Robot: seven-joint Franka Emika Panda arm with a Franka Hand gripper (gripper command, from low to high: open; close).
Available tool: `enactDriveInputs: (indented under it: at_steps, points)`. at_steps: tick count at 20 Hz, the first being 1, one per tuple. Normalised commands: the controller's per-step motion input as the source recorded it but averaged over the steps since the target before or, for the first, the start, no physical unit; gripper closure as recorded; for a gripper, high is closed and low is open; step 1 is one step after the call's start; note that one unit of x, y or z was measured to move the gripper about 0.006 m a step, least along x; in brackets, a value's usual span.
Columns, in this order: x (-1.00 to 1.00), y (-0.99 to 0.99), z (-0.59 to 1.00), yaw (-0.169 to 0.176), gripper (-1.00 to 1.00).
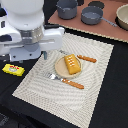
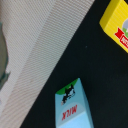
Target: Place the bread, butter, and milk from the table onto the serving area.
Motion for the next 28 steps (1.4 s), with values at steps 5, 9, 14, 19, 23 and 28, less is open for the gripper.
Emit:
enactDriveInputs:
  at_steps: [5, 9, 14, 19, 23, 28]
  points:
    - [-0.88, 0.0, -0.25, 0.055, -1.0]
    - [-0.89, 0.0, -0.26, 0.057, -1.0]
    - [-0.83, 0.0, -0.26, 0.082, -1.0]
    - [-0.75, 0.09, -0.22, 0.117, -1.0]
    - [-0.59, 0.18, -0.15, 0.154, -1.0]
    - [-0.54, 0.12, -0.28, 0.158, -1.0]
